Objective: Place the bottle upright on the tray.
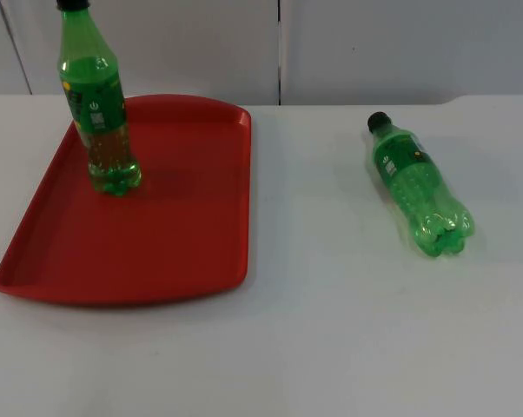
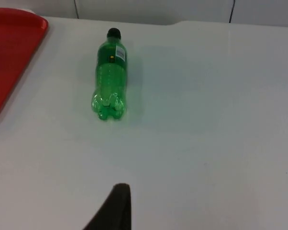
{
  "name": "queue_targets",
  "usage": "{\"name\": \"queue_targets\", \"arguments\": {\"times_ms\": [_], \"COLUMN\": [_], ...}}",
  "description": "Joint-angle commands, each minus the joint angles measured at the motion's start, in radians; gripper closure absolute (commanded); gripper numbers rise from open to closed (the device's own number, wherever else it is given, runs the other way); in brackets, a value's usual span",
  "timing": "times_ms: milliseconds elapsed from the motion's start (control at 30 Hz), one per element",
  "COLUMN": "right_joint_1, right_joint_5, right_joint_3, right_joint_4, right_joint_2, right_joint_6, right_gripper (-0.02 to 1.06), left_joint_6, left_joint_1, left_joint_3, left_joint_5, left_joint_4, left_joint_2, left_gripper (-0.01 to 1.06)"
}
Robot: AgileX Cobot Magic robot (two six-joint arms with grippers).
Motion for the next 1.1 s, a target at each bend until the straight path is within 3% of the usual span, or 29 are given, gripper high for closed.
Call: {"name": "queue_targets", "arguments": {"times_ms": [0, 633, 800, 1067], "right_joint_1": [-0.006, -0.006, -0.006, -0.003], "right_joint_5": [-0.004, -0.083, -0.092, -0.068], "right_joint_3": [-0.048, -0.396, -0.568, -0.779], "right_joint_4": [-0.005, -0.008, -0.008, 0.003], "right_joint_2": [0.084, 0.832, 1.079, 1.305], "right_joint_6": [-0.008, -0.011, -0.035, -0.035], "right_gripper": [-0.01, -0.01, -0.01, -0.01], "left_joint_6": [-0.003, -0.003, -0.003, -0.003], "left_joint_1": [0.0, 0.0, 0.0, 0.0], "left_joint_3": [0.004, 0.004, 0.004, 0.004], "left_joint_5": [0.0, 0.0, 0.0, 0.0], "left_joint_4": [-0.01, -0.01, -0.01, -0.01], "left_joint_2": [-0.004, -0.004, -0.004, -0.004], "left_gripper": [0.0, 0.0, 0.0, 0.0]}}
